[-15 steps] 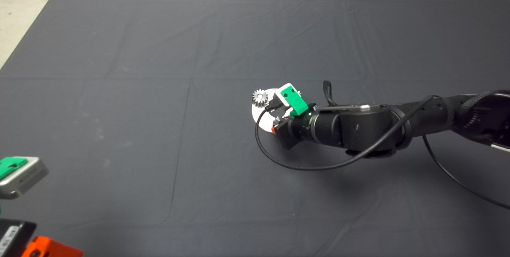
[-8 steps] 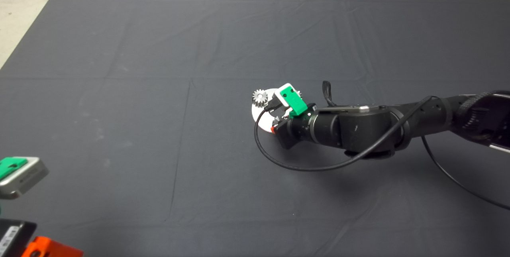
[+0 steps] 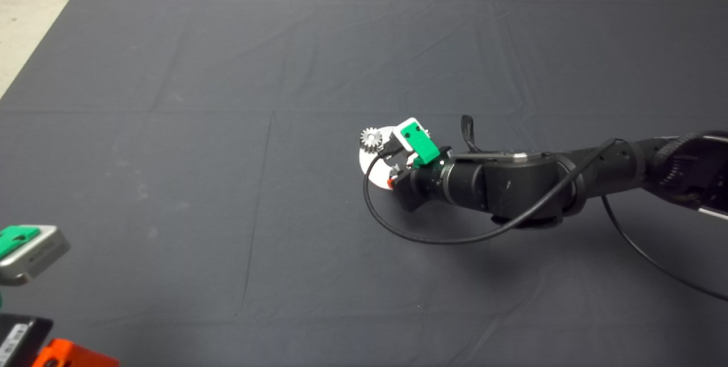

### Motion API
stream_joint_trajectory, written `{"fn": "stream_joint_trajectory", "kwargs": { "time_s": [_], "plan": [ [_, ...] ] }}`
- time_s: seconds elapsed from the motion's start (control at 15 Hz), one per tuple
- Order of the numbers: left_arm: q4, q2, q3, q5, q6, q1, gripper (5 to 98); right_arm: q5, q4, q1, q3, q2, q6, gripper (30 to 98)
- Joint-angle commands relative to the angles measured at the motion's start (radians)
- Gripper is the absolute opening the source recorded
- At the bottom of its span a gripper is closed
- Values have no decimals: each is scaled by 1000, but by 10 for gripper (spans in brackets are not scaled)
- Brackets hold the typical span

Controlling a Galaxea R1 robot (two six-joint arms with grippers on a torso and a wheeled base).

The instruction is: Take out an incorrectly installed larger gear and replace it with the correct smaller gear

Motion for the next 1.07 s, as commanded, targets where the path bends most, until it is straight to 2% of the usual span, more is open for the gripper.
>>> {"fn": "stream_joint_trajectory", "kwargs": {
  "time_s": [0.0, 1.0],
  "plan": [
    [-15, -3, 16, 5, 1, 1, 978, 4, -37, 14, -7, -3, 3, 403],
    [-15, -5, 16, 6, -1, 1, 978, 4, -65, -18, -29, -4, 1, 404]
  ]
}}
